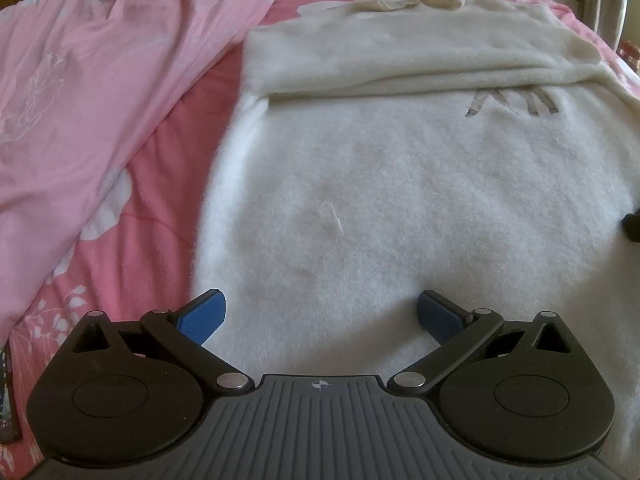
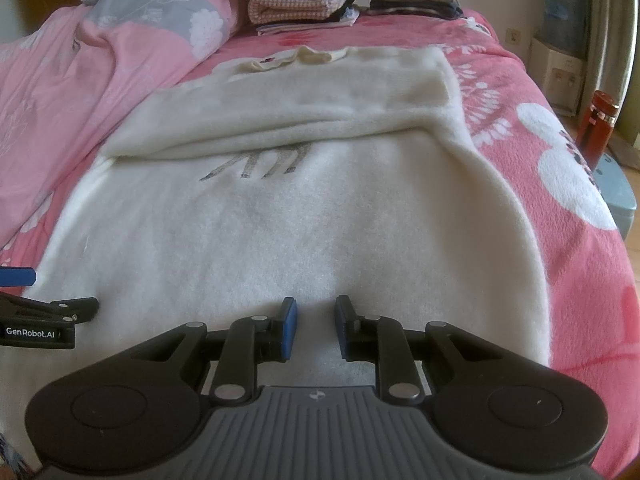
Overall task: Fold clothes
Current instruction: 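Move both open grippers down toward the sweater hem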
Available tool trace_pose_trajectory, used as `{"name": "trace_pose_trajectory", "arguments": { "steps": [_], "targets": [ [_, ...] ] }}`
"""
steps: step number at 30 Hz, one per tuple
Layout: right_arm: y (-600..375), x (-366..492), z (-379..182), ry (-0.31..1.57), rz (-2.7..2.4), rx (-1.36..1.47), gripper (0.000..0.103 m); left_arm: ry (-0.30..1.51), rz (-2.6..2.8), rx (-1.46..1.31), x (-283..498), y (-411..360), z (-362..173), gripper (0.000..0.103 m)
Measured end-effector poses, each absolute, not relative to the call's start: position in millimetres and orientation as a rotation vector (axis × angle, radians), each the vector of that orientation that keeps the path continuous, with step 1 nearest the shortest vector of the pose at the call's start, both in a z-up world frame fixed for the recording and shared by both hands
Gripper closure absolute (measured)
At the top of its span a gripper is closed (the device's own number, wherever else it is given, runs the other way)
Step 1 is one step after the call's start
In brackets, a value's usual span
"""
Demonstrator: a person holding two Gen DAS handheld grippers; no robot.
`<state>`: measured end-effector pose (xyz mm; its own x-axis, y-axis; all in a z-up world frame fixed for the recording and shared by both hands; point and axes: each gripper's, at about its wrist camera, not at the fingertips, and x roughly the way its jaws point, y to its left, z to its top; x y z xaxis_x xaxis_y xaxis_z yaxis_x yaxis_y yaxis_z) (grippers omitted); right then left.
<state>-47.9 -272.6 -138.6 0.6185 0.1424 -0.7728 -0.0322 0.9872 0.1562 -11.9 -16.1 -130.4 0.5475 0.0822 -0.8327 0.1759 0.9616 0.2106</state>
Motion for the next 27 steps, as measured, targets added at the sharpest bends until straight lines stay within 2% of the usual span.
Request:
{"name": "trace_pose_trajectory", "arguments": {
  "steps": [20,27],
  "targets": [
    [-270,-49,-138,0.899,0.102,0.117,0.080,1.007,-0.050,0.267,-11,-16,-129,0.000],
    [-270,-50,-139,0.892,0.104,0.117,0.080,0.946,-0.102,0.334,-23,-18,-127,0.000]
  ]
}}
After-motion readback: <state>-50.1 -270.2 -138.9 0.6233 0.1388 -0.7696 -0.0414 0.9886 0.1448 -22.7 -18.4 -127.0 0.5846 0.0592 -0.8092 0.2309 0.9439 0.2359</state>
